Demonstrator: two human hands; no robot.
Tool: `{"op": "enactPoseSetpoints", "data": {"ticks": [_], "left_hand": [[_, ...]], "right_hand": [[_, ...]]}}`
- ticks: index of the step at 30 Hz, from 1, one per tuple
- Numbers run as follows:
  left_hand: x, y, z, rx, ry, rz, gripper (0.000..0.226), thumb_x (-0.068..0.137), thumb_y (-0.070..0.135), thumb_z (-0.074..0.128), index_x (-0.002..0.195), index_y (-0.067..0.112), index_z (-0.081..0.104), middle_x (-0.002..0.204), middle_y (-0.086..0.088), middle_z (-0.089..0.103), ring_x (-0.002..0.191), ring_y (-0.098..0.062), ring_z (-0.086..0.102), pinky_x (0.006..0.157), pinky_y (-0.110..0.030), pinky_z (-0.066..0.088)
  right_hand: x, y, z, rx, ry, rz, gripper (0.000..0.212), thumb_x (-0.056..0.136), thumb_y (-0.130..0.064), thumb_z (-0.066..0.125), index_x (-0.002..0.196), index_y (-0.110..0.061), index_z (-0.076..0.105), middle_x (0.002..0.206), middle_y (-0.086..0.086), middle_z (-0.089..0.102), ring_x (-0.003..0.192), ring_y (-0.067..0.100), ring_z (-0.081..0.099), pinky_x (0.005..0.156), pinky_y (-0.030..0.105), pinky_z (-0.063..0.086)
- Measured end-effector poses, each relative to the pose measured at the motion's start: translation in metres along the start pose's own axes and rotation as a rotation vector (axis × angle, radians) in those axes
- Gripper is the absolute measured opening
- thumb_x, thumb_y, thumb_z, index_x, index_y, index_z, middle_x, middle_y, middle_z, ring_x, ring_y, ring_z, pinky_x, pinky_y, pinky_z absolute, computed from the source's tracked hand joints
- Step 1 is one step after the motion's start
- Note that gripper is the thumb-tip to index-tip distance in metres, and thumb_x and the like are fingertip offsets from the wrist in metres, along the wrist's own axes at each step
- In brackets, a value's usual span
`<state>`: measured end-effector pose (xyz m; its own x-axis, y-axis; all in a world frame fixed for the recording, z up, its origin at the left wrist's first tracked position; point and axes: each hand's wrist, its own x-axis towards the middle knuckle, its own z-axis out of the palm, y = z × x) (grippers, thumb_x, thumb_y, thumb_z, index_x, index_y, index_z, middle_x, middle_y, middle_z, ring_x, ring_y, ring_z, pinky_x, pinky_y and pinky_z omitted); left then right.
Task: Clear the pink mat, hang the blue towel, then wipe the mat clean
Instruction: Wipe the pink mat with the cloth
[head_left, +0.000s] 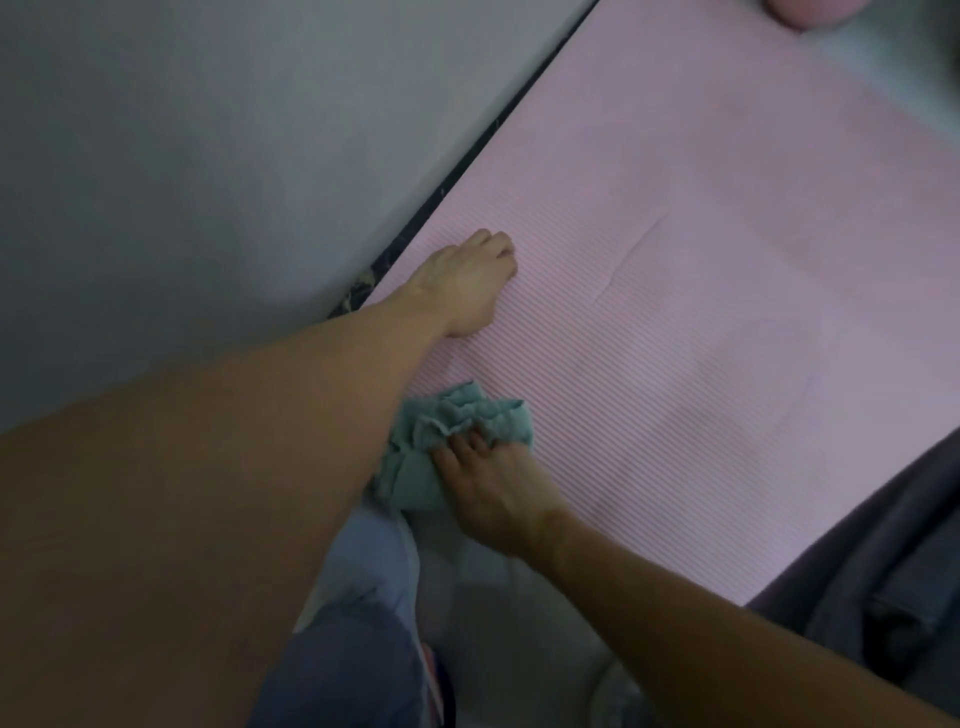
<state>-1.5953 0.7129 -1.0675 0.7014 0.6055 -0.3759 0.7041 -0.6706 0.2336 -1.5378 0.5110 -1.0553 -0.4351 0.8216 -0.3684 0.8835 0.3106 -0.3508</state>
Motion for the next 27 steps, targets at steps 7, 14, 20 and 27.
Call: {"op": "enactPoseSetpoints", "data": {"ticks": [7, 14, 20, 27], "left_hand": [[0.025, 0.0, -0.032, -0.094, 0.031, -0.098, 0.03, 0.092, 0.008, 0.046, 0.119, 0.009, 0.06, 0.127, -0.008, 0.056, 0.117, -0.026, 0.052, 0.097, -0.042, 0.043], [0.073, 0.019, -0.019, -0.183, 0.301, -0.047, 0.041, 0.086, 0.005, 0.046, 0.126, 0.009, 0.052, 0.128, -0.011, 0.053, 0.115, -0.032, 0.053, 0.091, -0.049, 0.046], [0.114, 0.059, 0.015, -0.083, 0.366, 0.122, 0.051, 0.094, 0.014, 0.033, 0.141, 0.001, 0.046, 0.146, -0.014, 0.047, 0.134, -0.03, 0.045, 0.116, -0.048, 0.029], [0.127, 0.06, 0.036, -0.016, 0.483, 0.128, 0.052, 0.094, 0.022, 0.044, 0.142, 0.004, 0.045, 0.148, -0.01, 0.045, 0.138, -0.027, 0.04, 0.115, -0.049, 0.027]], "right_hand": [[0.073, 0.102, -0.102, 0.746, -0.339, 0.558, 0.035, 0.091, -0.02, 0.058, 0.12, -0.002, 0.06, 0.119, 0.015, 0.064, 0.108, 0.03, 0.062, 0.09, 0.035, 0.051], [0.074, 0.242, -0.18, 0.708, -0.014, 0.776, 0.035, 0.087, -0.015, 0.064, 0.117, 0.002, 0.061, 0.115, 0.018, 0.066, 0.103, 0.032, 0.064, 0.094, 0.045, 0.053], [0.037, 0.332, -0.206, 0.598, 0.171, 0.996, 0.041, 0.091, -0.022, 0.063, 0.125, -0.001, 0.055, 0.121, 0.014, 0.06, 0.108, 0.031, 0.059, 0.094, 0.04, 0.051], [0.016, 0.391, -0.212, 0.674, 0.284, 0.936, 0.037, 0.083, -0.033, 0.075, 0.106, -0.004, 0.065, 0.108, 0.01, 0.068, 0.095, 0.027, 0.065, 0.084, 0.037, 0.055]]}}
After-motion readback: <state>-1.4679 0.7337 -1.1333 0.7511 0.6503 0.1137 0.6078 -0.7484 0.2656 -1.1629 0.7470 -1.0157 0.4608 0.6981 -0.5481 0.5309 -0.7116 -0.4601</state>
